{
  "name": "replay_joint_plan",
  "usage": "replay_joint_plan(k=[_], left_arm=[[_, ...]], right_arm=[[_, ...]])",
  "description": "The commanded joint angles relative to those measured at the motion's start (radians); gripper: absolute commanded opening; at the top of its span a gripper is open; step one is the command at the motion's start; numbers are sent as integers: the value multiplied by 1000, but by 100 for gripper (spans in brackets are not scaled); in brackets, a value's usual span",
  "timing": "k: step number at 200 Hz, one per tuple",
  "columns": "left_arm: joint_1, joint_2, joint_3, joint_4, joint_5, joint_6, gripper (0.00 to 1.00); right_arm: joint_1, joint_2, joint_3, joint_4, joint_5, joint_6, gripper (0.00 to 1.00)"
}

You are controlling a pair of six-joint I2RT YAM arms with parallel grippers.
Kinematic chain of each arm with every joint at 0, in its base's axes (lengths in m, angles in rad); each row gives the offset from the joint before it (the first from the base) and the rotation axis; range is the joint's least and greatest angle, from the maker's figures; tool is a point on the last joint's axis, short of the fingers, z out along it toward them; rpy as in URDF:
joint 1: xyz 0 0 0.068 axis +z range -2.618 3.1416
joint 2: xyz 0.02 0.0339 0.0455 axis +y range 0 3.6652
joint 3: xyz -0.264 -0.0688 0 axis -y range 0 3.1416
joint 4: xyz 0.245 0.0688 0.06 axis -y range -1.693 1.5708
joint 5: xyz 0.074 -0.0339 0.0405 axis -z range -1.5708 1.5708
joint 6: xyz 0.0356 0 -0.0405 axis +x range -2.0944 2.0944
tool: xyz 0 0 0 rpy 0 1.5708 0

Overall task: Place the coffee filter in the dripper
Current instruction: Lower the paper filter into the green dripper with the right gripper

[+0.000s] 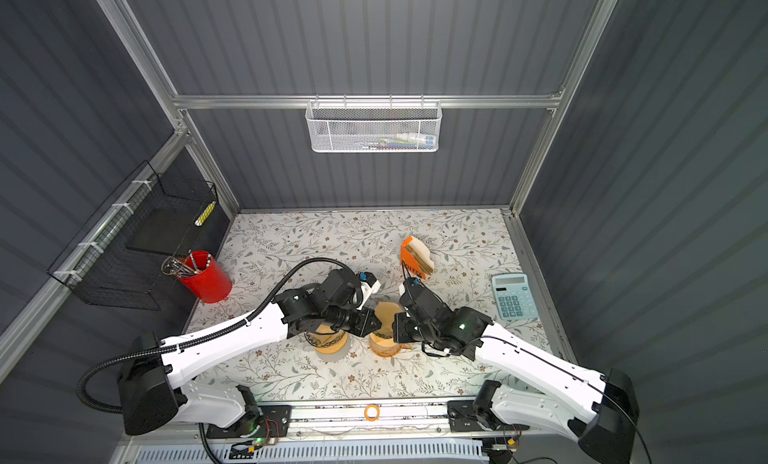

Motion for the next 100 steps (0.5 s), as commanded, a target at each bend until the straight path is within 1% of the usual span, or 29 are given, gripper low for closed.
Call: replay_joint_plan(k=[1, 100], left_arm=[[-4, -19, -17, -9, -12, -8, 15], [-3, -27, -2, -6, -28, -8, 14]], right_arm=[[2, 8, -11, 6, 21, -4, 10], [2, 22, 24, -4, 26, -15, 12]])
